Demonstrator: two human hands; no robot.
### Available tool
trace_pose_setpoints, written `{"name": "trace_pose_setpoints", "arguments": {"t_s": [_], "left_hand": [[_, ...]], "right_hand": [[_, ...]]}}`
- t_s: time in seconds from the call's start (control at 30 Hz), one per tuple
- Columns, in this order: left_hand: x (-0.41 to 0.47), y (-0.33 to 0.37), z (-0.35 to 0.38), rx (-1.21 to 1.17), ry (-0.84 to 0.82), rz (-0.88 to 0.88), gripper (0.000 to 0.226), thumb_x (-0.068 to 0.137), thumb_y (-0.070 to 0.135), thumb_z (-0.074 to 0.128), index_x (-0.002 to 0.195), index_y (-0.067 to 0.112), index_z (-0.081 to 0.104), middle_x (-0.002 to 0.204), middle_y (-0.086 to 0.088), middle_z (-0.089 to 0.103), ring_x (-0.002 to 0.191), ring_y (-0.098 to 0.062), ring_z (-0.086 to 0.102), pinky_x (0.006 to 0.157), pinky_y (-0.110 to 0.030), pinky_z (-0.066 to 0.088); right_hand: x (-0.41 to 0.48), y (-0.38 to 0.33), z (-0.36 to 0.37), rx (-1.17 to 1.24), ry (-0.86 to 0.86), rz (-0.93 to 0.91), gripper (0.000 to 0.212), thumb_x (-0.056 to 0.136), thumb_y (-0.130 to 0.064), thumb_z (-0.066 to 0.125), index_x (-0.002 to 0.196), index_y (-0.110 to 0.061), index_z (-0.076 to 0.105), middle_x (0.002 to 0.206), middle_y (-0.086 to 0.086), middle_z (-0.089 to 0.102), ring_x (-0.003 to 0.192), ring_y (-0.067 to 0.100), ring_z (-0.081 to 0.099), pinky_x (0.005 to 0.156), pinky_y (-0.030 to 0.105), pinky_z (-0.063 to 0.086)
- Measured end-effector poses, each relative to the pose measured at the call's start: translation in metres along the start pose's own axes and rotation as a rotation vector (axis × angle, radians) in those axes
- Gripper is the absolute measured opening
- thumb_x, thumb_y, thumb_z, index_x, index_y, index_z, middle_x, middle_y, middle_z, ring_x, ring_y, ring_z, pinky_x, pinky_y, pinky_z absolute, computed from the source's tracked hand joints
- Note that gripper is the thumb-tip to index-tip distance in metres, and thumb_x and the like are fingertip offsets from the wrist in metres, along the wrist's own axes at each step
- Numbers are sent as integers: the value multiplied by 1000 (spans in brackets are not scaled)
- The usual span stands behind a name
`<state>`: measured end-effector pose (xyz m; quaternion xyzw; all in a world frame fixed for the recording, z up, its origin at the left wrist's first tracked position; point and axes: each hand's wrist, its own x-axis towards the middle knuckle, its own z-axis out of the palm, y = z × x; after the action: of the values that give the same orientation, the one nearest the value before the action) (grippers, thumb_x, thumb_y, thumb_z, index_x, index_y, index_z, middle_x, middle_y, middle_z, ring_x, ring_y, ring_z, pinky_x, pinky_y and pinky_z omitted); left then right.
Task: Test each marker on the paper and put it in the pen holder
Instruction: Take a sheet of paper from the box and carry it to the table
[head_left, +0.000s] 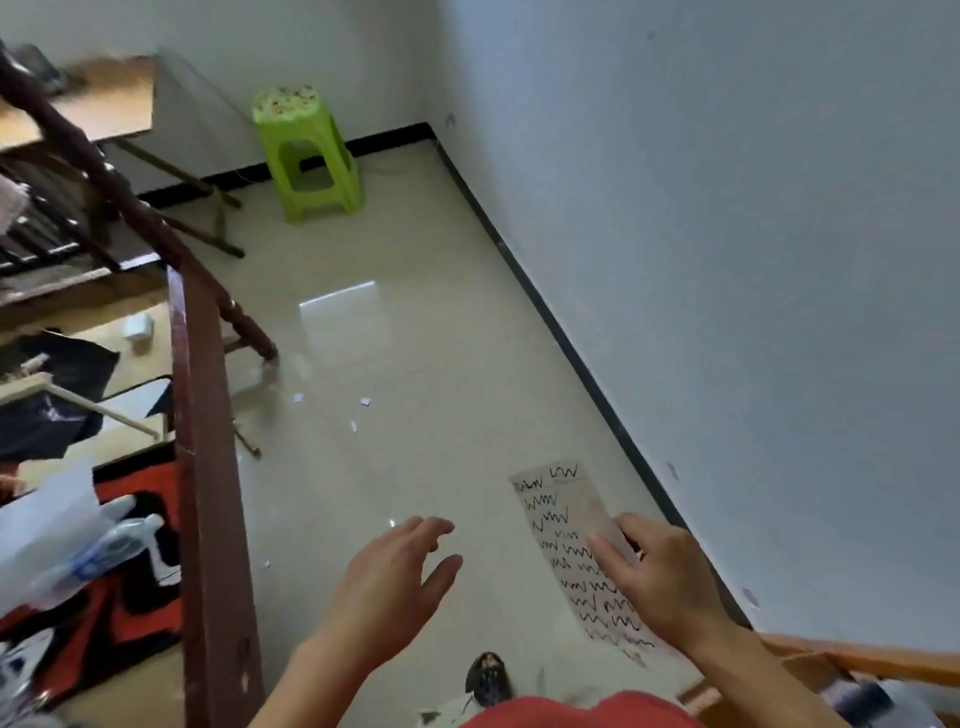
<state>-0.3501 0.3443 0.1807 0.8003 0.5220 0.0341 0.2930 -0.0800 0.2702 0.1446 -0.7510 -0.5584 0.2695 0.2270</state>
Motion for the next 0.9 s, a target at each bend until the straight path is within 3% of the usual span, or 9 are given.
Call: {"name": "trace_pose_setpoints", "arguments": {"t_s": [0.3,0.6,0.77,0.9], "left_hand": [[155,-50,-73,0,-7,-111,36,90,46,50,124,33,47,110,15,56,97,-2,53,81,-21,42],[316,-77,-163,-61,142,-231,35,90,48,49,123,36,47,100,25,49,91,6,48,79,-19,40],[377,-118,-197,-140,184,-338,35,91,47,48,124,34,47,105,21,53,94,5,49,81,-19,41],[440,-172,-229,-196,212,-405,34,91,47,49,122,35,47,104,19,53,97,2,50,82,-22,42]], "right_hand": [[196,-40,21,23,-20,-107,43,85,-50,52,63,-14,54,63,7,66,51,23,63,42,39,51],[430,-107,11,-35,-117,-253,37,84,-46,55,57,-24,42,58,1,64,49,16,60,42,31,46],[542,-150,21,-54,-193,-301,37,86,-40,64,60,-17,51,56,0,63,50,16,59,44,35,47],[633,-180,51,-92,-241,-341,43,84,-54,53,65,-16,59,60,0,66,52,17,61,47,38,49]]}}
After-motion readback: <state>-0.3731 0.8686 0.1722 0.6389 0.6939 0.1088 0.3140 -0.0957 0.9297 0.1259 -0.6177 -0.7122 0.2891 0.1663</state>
